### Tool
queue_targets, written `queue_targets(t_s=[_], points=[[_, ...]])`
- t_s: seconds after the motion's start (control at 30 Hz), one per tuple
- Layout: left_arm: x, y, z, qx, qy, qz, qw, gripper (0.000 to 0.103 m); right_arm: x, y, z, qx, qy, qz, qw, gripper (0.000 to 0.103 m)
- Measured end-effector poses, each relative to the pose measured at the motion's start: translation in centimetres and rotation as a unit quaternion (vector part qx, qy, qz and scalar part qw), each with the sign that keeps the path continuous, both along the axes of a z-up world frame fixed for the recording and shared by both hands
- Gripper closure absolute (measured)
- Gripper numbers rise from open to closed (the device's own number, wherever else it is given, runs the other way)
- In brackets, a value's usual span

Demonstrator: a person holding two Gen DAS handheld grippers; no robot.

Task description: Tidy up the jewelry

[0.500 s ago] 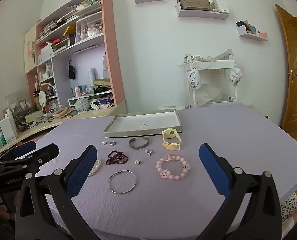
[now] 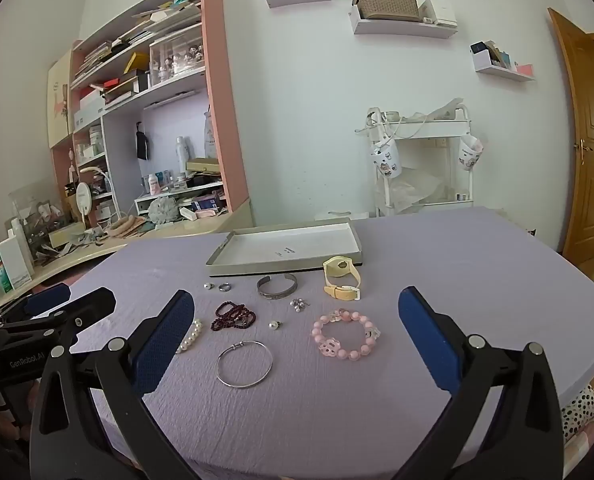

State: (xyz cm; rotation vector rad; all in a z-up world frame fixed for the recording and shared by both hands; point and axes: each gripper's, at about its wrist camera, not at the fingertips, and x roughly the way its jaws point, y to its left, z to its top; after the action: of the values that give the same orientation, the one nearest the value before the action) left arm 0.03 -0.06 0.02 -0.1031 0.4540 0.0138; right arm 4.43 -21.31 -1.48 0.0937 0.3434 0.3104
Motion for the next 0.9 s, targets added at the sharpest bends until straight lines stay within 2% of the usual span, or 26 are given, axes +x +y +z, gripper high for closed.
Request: queue_targets(t_s=[0.4,0.47,0.9], points=[[0.3,2.1,-0.1,0.000,0.001,-0.001,1.0000,0.002,0.2,-0.5,-0.1,0.000,0.001,-0.001,1.000,0.001],[0.3,0.9,-0.4,0.003,0.002,0.005,1.0000,0.002,0.2,-0.3,-0.1,0.000,0.001,-0.001,1.000,0.001],[0.1,0.1,-0.4,0.008,0.002,0.010,0.9999,0.002,0.4,-0.5,-0.1,0.002,0.002,0.000,1.000,0.001]])
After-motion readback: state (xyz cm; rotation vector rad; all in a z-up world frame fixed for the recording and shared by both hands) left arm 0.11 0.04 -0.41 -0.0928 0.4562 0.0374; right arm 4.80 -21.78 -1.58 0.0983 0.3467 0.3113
